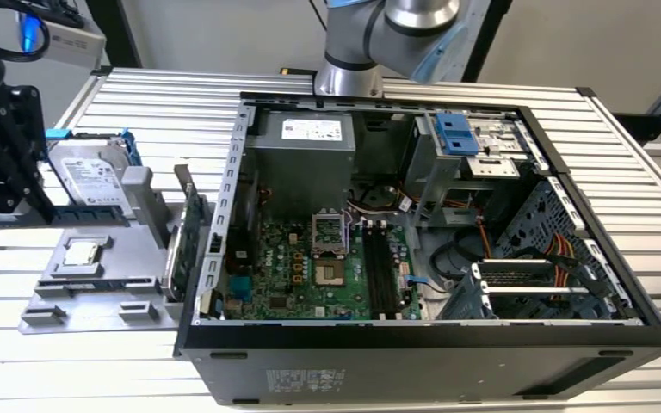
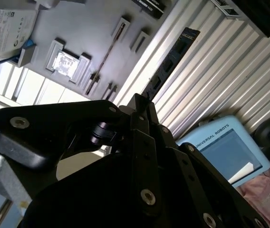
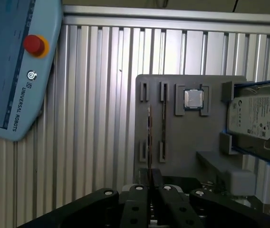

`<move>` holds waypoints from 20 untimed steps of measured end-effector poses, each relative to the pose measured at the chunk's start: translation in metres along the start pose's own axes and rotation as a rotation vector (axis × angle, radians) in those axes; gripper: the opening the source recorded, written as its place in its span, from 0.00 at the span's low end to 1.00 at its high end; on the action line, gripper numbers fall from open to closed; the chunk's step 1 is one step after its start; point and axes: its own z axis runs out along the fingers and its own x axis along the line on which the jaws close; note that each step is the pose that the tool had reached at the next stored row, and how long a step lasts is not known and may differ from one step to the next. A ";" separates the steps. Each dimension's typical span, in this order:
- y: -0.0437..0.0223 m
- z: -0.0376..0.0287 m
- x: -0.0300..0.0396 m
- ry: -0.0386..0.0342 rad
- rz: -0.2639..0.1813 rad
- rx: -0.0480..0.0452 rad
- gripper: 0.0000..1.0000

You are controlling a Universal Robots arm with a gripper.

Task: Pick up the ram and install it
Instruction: 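Pick up the ram and move it above insertion slot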

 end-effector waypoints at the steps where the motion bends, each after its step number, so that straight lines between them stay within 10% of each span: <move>1: -0.0023 -0.0001 0.0001 0.0001 0.000 -0.0009 0.00; 20: -0.0321 -0.0012 -0.0131 0.0000 0.000 -0.0055 0.00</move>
